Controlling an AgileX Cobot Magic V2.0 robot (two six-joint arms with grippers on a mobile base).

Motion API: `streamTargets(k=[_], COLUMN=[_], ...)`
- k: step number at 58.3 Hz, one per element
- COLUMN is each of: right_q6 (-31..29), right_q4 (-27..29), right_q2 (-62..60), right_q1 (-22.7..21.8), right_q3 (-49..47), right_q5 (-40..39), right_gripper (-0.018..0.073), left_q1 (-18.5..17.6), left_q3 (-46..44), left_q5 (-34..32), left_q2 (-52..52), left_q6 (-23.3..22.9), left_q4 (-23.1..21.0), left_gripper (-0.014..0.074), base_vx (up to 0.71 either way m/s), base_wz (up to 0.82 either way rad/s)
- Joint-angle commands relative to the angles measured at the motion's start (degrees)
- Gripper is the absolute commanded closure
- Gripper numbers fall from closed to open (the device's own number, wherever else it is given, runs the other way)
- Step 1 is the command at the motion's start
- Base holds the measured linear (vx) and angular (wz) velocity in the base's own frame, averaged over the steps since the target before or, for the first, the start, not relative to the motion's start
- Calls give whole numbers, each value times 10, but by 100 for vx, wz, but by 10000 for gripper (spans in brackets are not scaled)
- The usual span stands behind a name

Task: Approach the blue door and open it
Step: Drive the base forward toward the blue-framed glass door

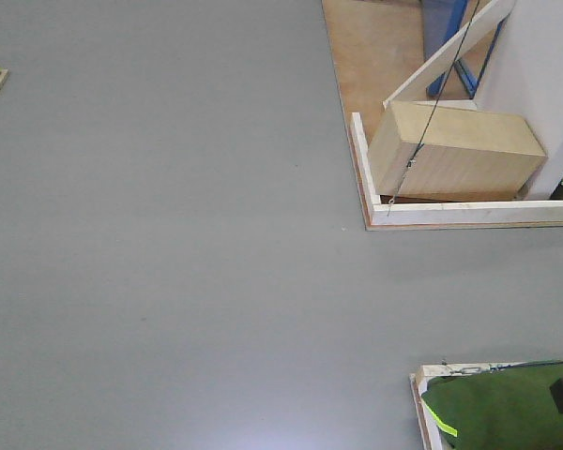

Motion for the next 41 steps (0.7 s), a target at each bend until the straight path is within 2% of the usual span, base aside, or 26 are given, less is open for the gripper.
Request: streamTargets(k=[1,41], right_q6=[-5,-5], right_q4=[-1,-1], right_q2=[-9,-10], right_q1=[-3,-3], right_q3=[11,11], right_q5=[-46,-46], right_gripper=[570,570], left_q1=[1,1], left_q3=[-2,-2], left_q5=[-43,-43], left_q2=[-6,-6], left_q6=[-2,-2], left_q4=[1,1], left_gripper=[526,526], base_vx=[0,6], base_wz=[0,0])
